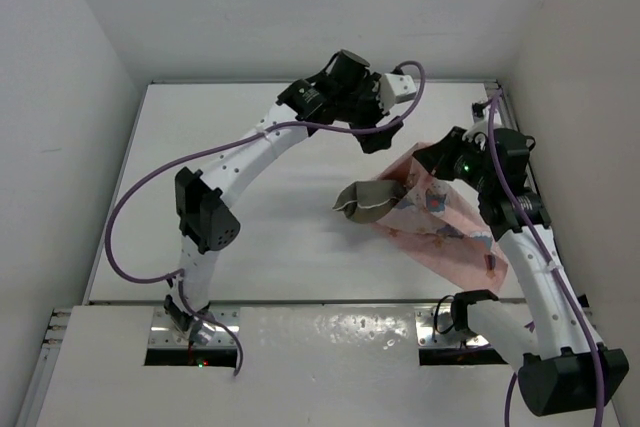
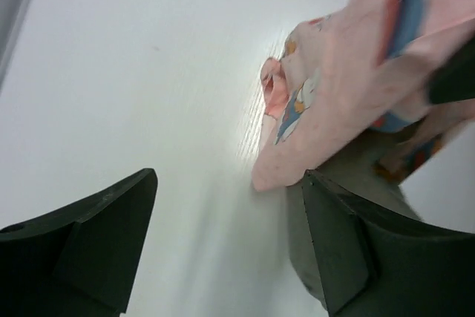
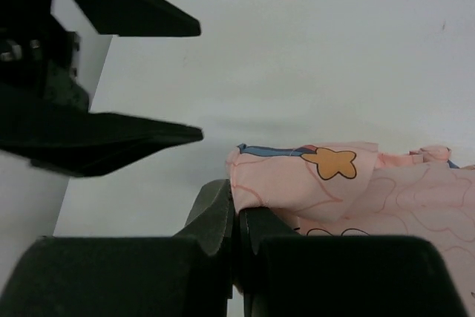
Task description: Put the pillow into the pillowcase
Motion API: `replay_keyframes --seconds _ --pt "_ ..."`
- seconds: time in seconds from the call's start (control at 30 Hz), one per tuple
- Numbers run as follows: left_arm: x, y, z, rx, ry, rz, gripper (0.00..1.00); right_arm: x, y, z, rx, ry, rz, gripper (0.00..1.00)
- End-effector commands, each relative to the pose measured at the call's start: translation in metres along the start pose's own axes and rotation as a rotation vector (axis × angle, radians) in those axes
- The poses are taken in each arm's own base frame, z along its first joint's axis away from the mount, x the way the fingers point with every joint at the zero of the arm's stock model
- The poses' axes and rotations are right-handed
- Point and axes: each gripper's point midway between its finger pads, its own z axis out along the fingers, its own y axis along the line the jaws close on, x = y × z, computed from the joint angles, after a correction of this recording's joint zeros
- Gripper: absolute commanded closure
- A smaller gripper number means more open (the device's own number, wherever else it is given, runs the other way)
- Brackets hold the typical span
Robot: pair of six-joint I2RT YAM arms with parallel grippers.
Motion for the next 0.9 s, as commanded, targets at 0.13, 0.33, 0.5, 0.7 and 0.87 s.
replay_keyframes --seconds 0.13,0.33,0.5,0.7,0.87 --pt "0.032 -0.010 0.050 0.168 -0.109 0.044 0.09 -0.021 0.012 -0.007 -0.032 -0.087 -0.044 1.00" --pt "0.035 -0.024 0.091 0.314 -0.185 -0.018 0.07 -0.010 0.006 -0.003 -0.022 -0.071 0.007 1.00" --pt "0.045 -0.062 0.095 0.534 -0.231 -0.076 0.06 -0.003 -0.006 -0.001 0.023 -0.067 0.025 1.00" --pt "0.058 -0.090 0.103 0.657 -0.237 -0.113 0.17 -0.002 -0.009 0.000 0.038 -0.064 0.027 1.00" --pt "0.053 -0.092 0.111 0.655 -0.229 -0.180 0.58 0.002 -0.012 -0.001 0.050 -0.064 0.030 1.00"
